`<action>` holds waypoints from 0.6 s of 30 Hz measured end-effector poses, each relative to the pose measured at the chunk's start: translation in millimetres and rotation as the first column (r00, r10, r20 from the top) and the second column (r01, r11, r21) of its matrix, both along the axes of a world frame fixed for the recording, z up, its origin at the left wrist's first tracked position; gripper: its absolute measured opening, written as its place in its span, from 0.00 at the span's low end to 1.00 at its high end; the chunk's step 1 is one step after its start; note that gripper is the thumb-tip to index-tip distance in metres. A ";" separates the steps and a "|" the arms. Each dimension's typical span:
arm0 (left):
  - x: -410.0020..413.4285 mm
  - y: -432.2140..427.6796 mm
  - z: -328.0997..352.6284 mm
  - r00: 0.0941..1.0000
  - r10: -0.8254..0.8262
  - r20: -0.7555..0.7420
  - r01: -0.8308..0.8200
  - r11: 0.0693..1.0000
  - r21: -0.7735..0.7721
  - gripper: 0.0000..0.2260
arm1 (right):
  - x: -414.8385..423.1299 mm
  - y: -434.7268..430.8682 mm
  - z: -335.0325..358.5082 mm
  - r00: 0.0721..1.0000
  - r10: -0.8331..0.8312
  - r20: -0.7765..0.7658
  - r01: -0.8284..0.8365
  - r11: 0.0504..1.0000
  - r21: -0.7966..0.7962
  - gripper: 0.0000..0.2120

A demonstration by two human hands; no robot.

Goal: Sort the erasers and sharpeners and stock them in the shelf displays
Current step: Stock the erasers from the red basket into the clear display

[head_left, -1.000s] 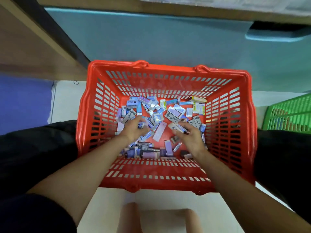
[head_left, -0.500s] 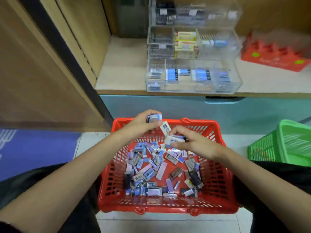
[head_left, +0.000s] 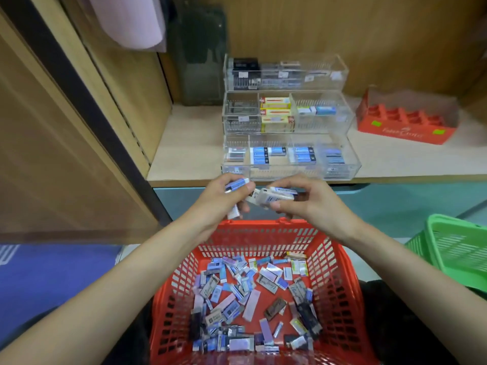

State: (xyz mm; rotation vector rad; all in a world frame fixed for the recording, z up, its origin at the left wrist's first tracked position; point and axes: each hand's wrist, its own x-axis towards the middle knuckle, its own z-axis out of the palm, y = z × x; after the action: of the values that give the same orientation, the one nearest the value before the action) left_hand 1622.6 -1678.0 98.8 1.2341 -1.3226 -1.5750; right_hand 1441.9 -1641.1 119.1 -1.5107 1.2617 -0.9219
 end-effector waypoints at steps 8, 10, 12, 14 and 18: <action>1.5 -8.3 9.1 0.991 0.117 -0.073 -0.114 0.993 0.040 0.07 | -4.5 -10.6 10.0 0.942 -0.219 0.255 0.184 0.971 0.155 0.10; -1.8 -7.2 10.0 0.985 0.146 -0.091 -0.136 0.985 0.110 0.09 | -4.5 -11.7 8.0 0.937 -0.229 0.265 0.187 0.967 0.173 0.06; -6.5 -4.7 9.9 0.974 0.183 -0.131 -0.160 0.973 0.168 0.07 | -2.9 -12.3 5.4 0.930 -0.226 0.290 0.171 0.964 0.202 0.06; -9.9 -3.6 9.9 0.961 0.215 -0.171 -0.179 0.963 0.203 0.02 | -0.9 -12.5 3.5 0.928 -0.219 0.302 0.155 0.962 0.223 0.06; -10.5 -2.5 12.8 0.963 0.182 -0.199 -0.145 0.972 0.187 0.07 | 2.2 -12.4 1.1 0.918 -0.230 0.322 0.163 0.961 0.222 0.05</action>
State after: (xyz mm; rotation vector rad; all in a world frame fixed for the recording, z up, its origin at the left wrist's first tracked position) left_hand 1612.2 -1680.6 111.6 1.2034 -0.9402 -1.6756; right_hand 1444.1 -1653.6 120.3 -1.0292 1.2171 -1.1087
